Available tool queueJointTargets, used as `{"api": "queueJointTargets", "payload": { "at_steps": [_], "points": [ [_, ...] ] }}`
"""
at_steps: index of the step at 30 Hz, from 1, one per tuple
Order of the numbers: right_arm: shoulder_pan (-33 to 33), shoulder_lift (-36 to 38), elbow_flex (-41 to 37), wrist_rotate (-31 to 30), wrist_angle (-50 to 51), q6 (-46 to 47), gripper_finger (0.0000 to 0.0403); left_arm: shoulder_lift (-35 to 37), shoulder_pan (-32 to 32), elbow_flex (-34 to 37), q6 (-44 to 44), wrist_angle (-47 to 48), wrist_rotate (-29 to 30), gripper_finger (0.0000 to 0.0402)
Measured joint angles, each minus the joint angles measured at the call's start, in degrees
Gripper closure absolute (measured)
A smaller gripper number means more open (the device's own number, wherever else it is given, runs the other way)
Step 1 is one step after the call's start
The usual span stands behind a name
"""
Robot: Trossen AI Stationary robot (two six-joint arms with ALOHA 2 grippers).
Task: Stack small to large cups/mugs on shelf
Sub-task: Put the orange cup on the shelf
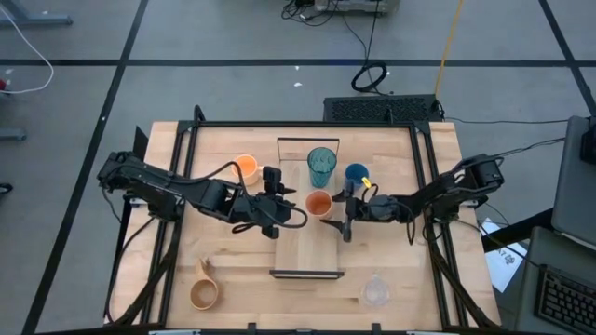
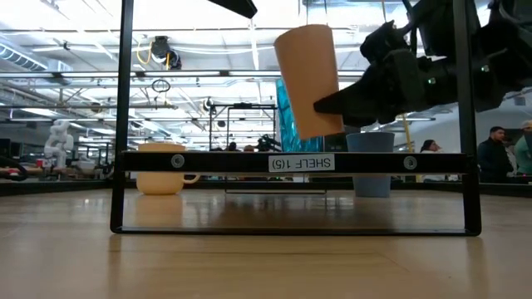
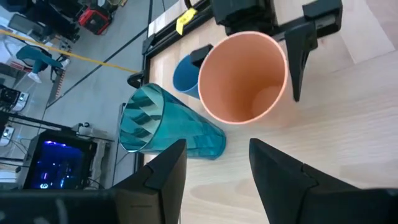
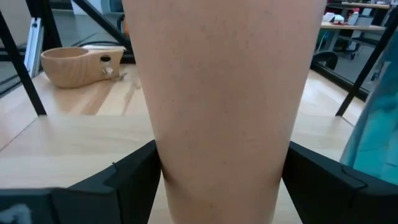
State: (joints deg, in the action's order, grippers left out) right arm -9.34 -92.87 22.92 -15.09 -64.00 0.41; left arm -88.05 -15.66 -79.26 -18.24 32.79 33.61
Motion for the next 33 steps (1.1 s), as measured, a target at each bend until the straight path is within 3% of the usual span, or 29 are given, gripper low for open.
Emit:
{"api": "queueJointTargets", "payload": {
  "at_steps": [15,33],
  "points": [
    [2.2,-8.0,0.1,0.1,-6.4,-0.5,0.0112,0.0,0.0,0.0,-0.4,-0.1,-0.1,0.0225],
    [3.0,-8.9,0.1,0.2,-5.7,1.1,0.0082,0.0,0.0,0.0,-1.1,-0.4,-0.4,0.0225]
  ]
}}
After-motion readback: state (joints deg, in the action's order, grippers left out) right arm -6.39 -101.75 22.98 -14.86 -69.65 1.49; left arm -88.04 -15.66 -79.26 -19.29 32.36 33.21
